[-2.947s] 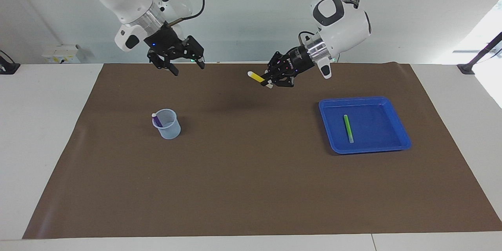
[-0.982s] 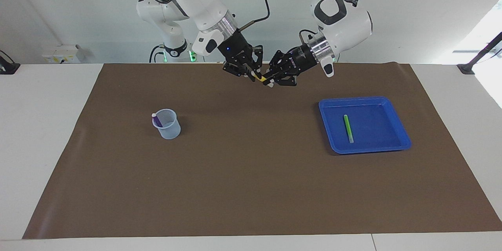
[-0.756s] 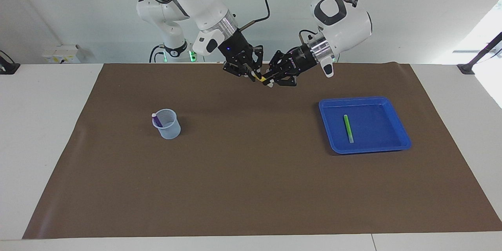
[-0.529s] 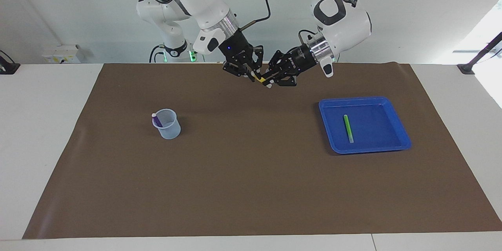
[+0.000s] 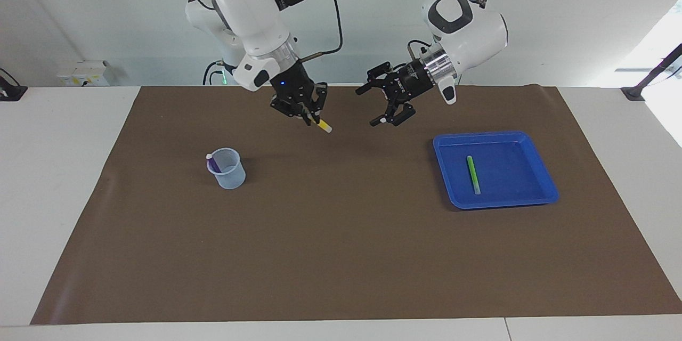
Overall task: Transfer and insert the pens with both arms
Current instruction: 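Carry the yellow pen to the cup with the right gripper while the left gripper withdraws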
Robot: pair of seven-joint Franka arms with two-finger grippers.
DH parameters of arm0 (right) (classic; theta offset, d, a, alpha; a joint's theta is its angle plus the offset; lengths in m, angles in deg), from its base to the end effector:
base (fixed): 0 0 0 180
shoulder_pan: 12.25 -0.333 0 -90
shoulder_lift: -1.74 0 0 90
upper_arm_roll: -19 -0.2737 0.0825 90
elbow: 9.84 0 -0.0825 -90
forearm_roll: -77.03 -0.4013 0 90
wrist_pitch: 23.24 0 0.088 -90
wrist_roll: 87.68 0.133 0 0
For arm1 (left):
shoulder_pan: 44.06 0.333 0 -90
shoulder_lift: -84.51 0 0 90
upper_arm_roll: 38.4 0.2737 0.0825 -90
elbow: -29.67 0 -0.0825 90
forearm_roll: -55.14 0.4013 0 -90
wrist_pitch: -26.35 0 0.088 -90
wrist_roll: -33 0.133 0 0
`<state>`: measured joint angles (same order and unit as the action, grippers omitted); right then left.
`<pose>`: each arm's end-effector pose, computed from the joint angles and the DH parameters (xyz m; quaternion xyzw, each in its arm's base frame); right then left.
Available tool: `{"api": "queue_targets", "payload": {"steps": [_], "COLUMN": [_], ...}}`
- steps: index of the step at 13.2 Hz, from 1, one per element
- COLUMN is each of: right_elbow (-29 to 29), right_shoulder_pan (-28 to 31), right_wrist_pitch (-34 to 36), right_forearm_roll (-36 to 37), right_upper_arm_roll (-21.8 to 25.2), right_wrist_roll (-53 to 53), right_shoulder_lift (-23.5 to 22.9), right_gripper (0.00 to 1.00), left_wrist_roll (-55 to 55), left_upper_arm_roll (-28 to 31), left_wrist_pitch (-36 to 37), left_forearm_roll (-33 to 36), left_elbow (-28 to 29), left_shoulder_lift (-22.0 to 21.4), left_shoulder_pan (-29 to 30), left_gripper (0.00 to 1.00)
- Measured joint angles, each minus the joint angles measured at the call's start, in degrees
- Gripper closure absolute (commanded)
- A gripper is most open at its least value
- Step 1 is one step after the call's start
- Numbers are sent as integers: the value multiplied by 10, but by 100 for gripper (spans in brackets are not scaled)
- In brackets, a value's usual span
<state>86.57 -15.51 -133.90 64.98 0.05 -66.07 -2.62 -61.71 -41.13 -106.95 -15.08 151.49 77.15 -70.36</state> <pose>0.5702 0.2490 0.4948 -0.9894 0.0246 -0.0389 0.1377 0.4924 -0.3130 0.4481 0.5055 0.7076 -0.3553 0.3429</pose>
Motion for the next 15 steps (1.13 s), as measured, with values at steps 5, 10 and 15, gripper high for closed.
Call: {"api": "queue_targets", "payload": {"steps": [5,10,15], "right_elbow": [92,238,267], "right_shoulder_pan": [2,4,5], "right_wrist_pitch": [-9,-138,-165], "right_forearm_roll": [81,147,162], "right_upper_arm_roll": [77,109,148], "right_wrist_roll": [-47,-94,-149], "right_shoulder_lift": [57,116,131], "right_gripper": [100,100,100], "left_wrist_roll": [2,26,111], "left_upper_arm_roll": [2,4,5], "left_wrist_pitch": [60,179,183], "left_forearm_roll": [84,257,402], "left_elbow": [4,4,4], "left_shoulder_lift": [-1,-10,-11], "left_shoulder_pan": [27,79,110], "left_gripper": [0,0,0]}}
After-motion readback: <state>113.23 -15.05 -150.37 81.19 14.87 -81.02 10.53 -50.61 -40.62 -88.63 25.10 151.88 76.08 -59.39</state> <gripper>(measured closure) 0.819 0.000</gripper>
